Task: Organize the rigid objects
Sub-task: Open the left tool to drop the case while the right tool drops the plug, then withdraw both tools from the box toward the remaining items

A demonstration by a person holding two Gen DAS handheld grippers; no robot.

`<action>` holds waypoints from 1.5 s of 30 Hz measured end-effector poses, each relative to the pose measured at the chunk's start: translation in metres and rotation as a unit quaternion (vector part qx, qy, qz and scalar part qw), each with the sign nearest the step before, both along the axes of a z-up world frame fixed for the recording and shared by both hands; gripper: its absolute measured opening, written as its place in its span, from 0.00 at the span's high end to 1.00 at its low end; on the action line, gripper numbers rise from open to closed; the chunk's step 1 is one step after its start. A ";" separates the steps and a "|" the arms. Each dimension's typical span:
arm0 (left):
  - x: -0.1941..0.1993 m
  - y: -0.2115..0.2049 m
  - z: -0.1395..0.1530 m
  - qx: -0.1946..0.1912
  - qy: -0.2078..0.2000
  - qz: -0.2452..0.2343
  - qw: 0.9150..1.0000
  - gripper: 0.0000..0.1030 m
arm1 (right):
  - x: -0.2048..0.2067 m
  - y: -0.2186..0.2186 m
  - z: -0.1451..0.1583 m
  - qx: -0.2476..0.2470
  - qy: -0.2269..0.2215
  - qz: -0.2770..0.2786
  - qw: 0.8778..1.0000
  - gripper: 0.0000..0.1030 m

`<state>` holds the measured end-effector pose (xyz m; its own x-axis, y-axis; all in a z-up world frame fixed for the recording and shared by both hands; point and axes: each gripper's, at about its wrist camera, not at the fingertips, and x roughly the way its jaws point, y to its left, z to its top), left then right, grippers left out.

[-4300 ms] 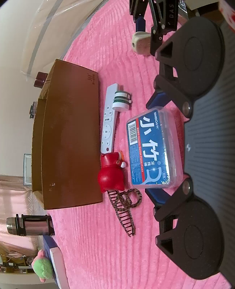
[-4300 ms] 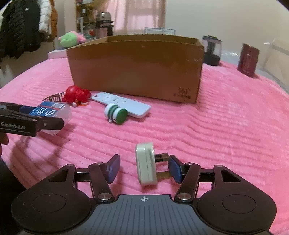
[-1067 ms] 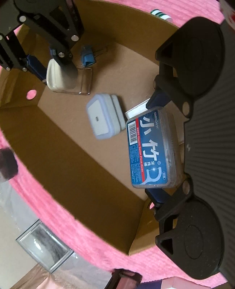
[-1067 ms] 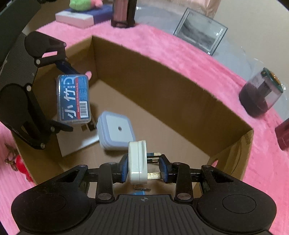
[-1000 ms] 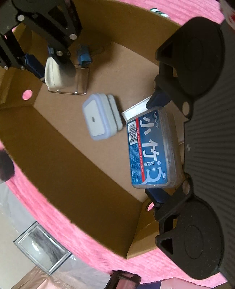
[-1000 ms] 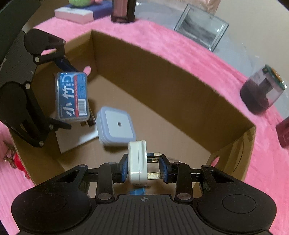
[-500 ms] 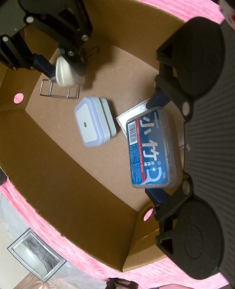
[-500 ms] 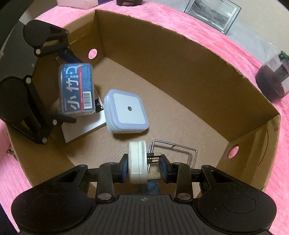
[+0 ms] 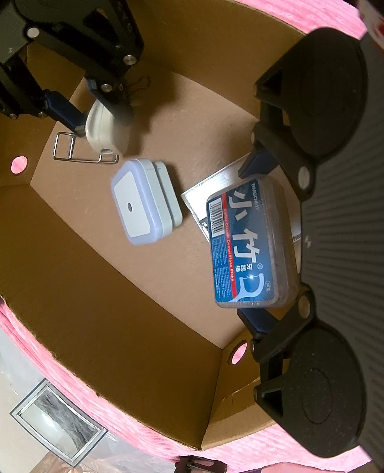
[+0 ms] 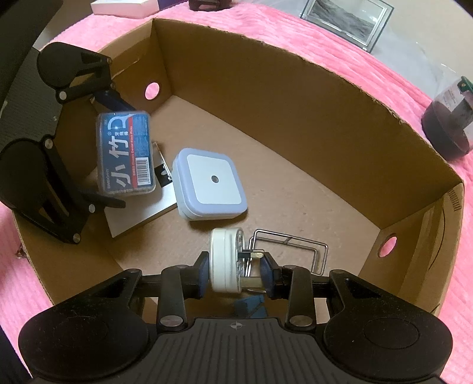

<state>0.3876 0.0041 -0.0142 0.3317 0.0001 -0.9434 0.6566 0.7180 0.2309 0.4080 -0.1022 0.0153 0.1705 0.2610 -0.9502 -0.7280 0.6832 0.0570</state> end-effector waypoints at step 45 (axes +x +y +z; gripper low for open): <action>-0.111 0.020 0.140 -0.111 -0.169 0.108 0.973 0.13 | -0.107 -0.026 0.124 0.089 -0.112 -0.036 0.989 0.60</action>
